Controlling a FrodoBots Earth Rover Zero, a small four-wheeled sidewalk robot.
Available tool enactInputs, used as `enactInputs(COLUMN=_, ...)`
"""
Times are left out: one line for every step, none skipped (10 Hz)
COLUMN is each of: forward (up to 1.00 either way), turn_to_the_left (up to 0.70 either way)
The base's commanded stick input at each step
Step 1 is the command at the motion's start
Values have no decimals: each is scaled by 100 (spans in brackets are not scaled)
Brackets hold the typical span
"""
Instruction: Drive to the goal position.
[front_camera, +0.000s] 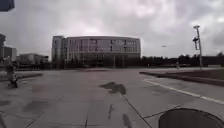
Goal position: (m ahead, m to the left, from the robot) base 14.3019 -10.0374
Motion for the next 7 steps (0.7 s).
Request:
enactInputs(forward=70, turn_to_the_left=0)
enactInputs(forward=70, turn_to_the_left=0)
enactInputs(forward=70, turn_to_the_left=0)
enactInputs(forward=70, turn_to_the_left=0)
enactInputs(forward=70, turn_to_the_left=0)
enactInputs(forward=70, turn_to_the_left=0)
enactInputs(forward=70, turn_to_the_left=-18)
